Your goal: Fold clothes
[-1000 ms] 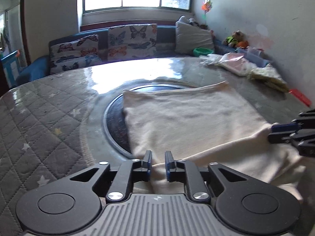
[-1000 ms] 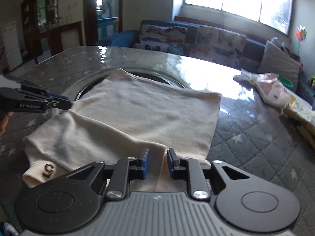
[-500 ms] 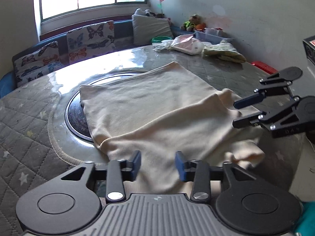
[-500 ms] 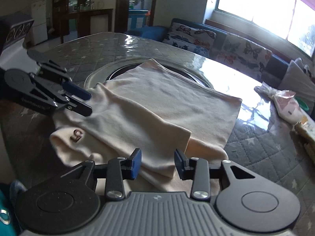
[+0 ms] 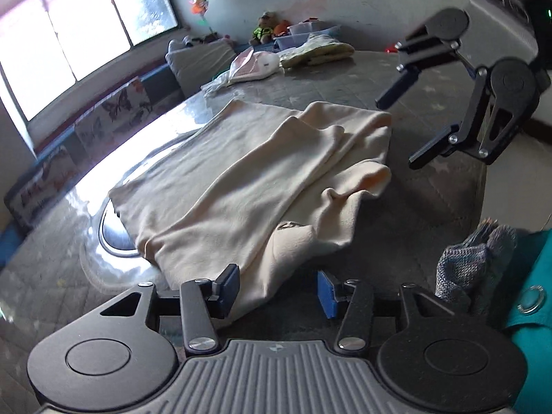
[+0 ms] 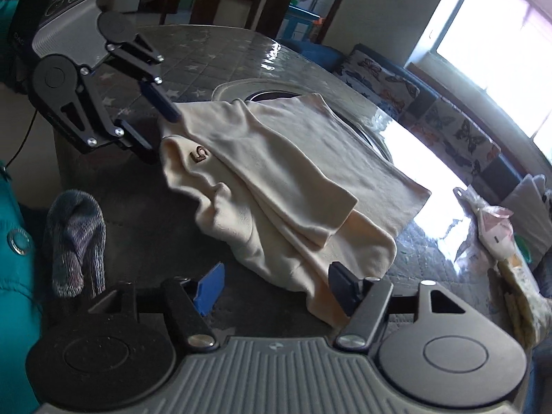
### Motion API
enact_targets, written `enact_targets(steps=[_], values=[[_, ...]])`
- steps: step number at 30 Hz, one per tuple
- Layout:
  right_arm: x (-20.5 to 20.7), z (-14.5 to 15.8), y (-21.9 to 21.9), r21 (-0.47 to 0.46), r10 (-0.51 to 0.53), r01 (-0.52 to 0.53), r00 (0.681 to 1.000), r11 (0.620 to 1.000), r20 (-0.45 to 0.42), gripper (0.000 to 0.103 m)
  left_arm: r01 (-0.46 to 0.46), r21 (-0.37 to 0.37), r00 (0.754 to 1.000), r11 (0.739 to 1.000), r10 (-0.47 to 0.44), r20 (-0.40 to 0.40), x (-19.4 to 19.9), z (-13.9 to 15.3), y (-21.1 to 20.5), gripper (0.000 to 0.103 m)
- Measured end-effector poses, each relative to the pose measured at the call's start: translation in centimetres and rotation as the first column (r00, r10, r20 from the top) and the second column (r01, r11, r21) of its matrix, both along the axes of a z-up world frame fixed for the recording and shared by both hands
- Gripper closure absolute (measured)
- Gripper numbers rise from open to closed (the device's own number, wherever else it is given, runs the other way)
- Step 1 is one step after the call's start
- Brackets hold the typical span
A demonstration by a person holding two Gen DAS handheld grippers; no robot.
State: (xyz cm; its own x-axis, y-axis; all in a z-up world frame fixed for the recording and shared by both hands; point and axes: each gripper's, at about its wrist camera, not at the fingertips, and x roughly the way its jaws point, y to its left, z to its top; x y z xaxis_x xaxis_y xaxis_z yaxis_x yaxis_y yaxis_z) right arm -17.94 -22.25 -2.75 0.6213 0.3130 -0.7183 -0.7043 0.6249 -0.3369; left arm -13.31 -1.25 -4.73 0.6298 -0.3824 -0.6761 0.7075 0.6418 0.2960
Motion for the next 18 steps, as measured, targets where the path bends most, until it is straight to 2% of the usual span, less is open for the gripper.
enact_targets(steps=[2, 5, 7, 9, 14, 18], values=[[-0.3, -0.3, 0.3, -0.011, 0.016, -0.016, 1.000, 1.000, 0.021, 0.030, 0.012, 0.000, 1.000, 1.000, -0.012, 0.028, -0.2, -0.2, -0.5, 0.053], [-0.3, -0.7, 0.5, -0.009, 0.031, -0.030, 0.999, 0.999, 0.033, 0.028, 0.010, -0.016, 0.999, 1.000, -0.009, 0.042, 0.2, -0.3, -0.8, 0.068], [-0.3, -0.9, 0.7, -0.012, 0.039, -0.038, 0.998, 0.999, 0.043, 0.028, 0.002, -0.039, 0.999, 0.999, -0.001, 0.034, 0.6, -0.2, -0.9, 0.084], [-0.2, -1.2, 1.0, -0.014, 0.053, -0.053, 0.997, 0.999, 0.050, 0.027, -0.007, -0.081, 1.000, 0.997, 0.009, 0.023, 1.1, 0.5, -0.7, 0.088], [0.6, -1.4, 1.3, 0.009, 0.071, -0.072, 0.995, 0.997, 0.063, 0.027, -0.059, -0.206, 0.998, 0.977, 0.057, -0.020, 3.9, 2.7, 0.3, 0.093], [2.1, -1.7, 1.8, 0.035, 0.069, -0.072, 0.994, 0.997, 0.079, 0.029, -0.092, -0.257, 0.995, 0.962, 0.080, -0.057, 6.2, 3.3, 0.5, 0.093]])
